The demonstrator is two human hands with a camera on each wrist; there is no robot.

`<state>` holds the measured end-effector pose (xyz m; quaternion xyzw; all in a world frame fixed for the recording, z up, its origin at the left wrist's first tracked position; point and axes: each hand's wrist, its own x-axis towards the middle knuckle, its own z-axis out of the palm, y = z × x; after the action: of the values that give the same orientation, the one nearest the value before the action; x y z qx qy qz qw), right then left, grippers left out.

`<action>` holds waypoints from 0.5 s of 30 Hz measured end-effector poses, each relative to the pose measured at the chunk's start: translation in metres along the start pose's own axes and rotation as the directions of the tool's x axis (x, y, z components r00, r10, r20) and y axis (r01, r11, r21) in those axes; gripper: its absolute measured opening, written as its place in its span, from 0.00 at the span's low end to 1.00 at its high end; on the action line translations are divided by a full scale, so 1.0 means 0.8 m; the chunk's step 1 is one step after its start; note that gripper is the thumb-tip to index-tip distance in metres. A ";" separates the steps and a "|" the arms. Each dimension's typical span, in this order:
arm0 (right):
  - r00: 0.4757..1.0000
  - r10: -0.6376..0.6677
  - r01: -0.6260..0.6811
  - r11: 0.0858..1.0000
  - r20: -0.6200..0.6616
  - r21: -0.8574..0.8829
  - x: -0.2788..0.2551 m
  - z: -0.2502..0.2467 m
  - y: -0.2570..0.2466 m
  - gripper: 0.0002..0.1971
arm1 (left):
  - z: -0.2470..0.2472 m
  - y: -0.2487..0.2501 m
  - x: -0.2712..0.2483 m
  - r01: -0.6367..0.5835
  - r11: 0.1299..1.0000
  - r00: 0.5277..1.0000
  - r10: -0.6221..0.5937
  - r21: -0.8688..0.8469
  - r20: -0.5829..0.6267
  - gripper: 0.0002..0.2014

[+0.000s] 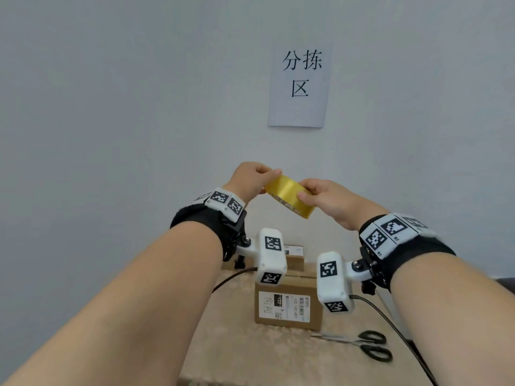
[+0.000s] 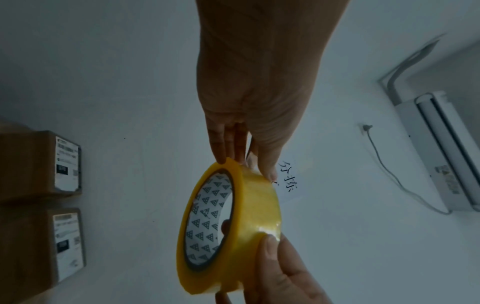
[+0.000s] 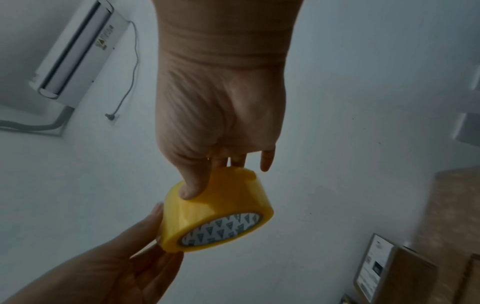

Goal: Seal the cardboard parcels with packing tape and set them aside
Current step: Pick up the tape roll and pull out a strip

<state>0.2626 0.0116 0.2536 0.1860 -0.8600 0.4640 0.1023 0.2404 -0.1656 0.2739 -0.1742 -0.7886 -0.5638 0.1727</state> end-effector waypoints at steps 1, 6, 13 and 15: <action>1.000 -0.010 0.010 1.000 0.005 0.015 -0.001 -0.004 -0.006 0.08 | -0.004 0.004 0.000 -0.016 0.999 1.000 0.015 -0.030 -0.021 0.07; 1.000 -0.031 0.030 0.993 0.006 0.111 -0.008 -0.018 -0.034 0.05 | -0.014 0.023 -0.004 -0.054 0.997 0.997 0.051 -0.059 -0.054 0.07; 0.961 0.064 -0.014 0.983 -0.268 0.183 -0.011 -0.008 -0.050 0.16 | 0.010 0.023 -0.011 -0.156 0.931 0.956 0.227 0.331 -0.187 0.06; 0.959 0.060 -0.014 0.986 -0.276 0.167 -0.010 -0.001 -0.038 0.19 | 0.015 0.005 -0.007 -0.105 0.946 0.964 0.172 0.305 -0.200 0.08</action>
<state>0.2826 -0.0011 0.2747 0.1103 -0.7994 0.5563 0.1985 0.2466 -0.1536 0.2709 -0.1374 -0.8243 -0.4436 0.3239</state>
